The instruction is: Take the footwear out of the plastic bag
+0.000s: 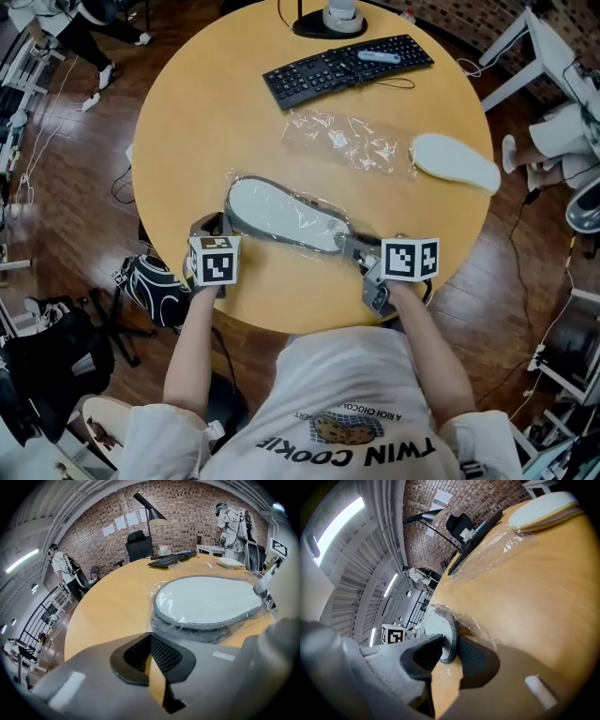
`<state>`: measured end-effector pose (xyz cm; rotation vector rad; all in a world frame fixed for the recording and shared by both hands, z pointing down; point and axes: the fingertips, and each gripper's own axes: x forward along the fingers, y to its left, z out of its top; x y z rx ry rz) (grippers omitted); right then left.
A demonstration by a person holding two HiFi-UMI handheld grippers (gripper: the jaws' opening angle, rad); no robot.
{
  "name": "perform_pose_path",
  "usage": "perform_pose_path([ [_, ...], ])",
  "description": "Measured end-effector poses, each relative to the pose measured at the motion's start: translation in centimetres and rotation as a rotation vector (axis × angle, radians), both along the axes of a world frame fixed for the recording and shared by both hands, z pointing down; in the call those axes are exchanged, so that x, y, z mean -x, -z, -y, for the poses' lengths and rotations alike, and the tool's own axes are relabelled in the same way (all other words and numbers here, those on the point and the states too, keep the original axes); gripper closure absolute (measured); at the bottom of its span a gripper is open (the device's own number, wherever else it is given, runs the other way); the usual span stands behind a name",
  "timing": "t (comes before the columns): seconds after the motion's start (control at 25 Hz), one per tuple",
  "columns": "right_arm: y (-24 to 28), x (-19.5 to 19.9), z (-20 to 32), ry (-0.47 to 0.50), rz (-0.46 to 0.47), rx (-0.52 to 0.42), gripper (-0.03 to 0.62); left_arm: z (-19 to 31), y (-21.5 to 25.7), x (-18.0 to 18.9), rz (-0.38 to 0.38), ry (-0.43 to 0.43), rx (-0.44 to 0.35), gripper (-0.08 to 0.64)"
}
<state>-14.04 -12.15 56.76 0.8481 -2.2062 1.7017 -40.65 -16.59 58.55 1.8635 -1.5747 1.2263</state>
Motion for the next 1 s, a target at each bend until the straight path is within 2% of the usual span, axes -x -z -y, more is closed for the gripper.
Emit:
perform_pose_path([
  [0.4,0.1,-2.0,-0.4,-0.022,0.021,-0.012,0.495,0.0,0.0,0.2,0.021,0.041,0.007,0.558],
  [0.72,0.4,-4.0,-0.6,-0.017,0.016,-0.039,0.497,0.0,0.0,0.2,0.072,0.093,0.001,0.560],
  [1.0,0.7,-6.4,-1.1,0.004,0.009,-0.050,0.499,-0.1,0.0,0.3,0.086,0.145,0.007,0.560],
])
